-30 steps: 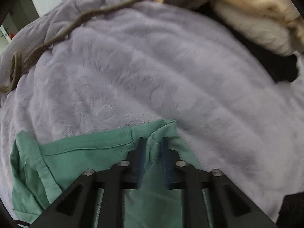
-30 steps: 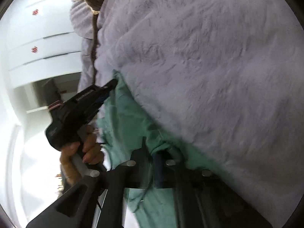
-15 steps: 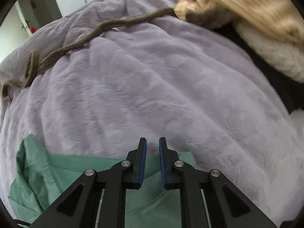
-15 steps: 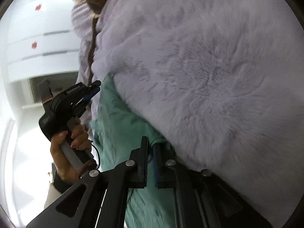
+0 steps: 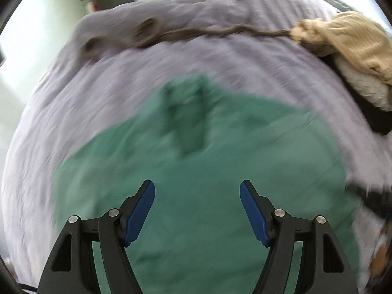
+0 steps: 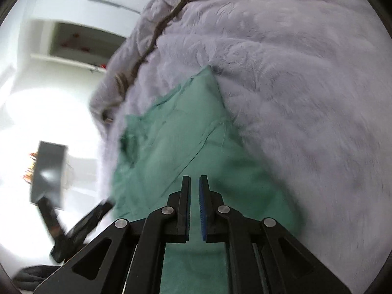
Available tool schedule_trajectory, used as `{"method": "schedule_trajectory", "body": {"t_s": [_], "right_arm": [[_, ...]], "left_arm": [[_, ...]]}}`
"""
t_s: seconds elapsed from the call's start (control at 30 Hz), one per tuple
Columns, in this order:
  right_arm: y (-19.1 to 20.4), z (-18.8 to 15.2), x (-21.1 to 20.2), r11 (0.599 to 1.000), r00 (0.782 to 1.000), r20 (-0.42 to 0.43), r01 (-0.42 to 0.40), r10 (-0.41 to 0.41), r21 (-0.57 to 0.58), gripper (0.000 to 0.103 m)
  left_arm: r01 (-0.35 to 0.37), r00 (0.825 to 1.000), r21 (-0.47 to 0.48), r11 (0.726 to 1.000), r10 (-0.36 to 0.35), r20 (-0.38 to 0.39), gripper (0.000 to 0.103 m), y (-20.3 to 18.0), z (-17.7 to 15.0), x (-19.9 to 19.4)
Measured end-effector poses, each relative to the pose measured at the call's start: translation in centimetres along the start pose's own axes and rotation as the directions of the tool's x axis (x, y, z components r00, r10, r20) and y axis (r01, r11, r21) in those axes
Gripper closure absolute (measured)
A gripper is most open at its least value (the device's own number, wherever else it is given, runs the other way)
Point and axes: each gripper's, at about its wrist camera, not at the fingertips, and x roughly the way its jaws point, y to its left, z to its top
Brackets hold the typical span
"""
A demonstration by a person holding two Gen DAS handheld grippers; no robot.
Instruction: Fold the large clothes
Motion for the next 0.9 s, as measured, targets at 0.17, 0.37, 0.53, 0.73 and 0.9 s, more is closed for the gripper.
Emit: {"method": "schedule_trajectory", "body": {"t_s": [0.17, 0.37, 0.53, 0.73, 0.9], "right_arm": [[-2.7, 0.7, 1.0, 0.995, 0.995, -0.032, 0.093, -0.092, 0.040, 0.099], [-3.2, 0.1, -2.5, 0.987, 0.987, -0.042, 0.158, -0.156, 0.033, 0.097], [-1.9, -2.1, -5.6, 0.980, 0.976, -0.093, 0.197, -0.196, 0.001, 0.076], [-0.5, -6.3, -8.1, 0.966, 0.950, -0.181, 0.244, -0.256, -0.087, 0.049], [-0.2, -9.5, -9.0, 0.956, 0.920, -0.265, 0.258, -0.288, -0.140, 0.038]], "left_arm": [[-0.086, 0.992, -0.080, 0.993, 0.078, -0.101, 0.031, 3.9, -6.0, 2.5], [-0.118, 0.989, -0.188, 0.975, 0.097, -0.116, 0.028, 7.7, -8.5, 2.2], [-0.178, 0.980, -0.167, 0.970, 0.159, -0.118, 0.028, 7.7, -9.0, -0.6], [-0.152, 0.974, -0.209, 0.966, 0.111, -0.197, 0.028, 6.9, -11.6, -2.9], [-0.139, 0.963, -0.225, 0.964, 0.079, -0.257, 0.028, 4.9, -14.6, -4.9]]}}
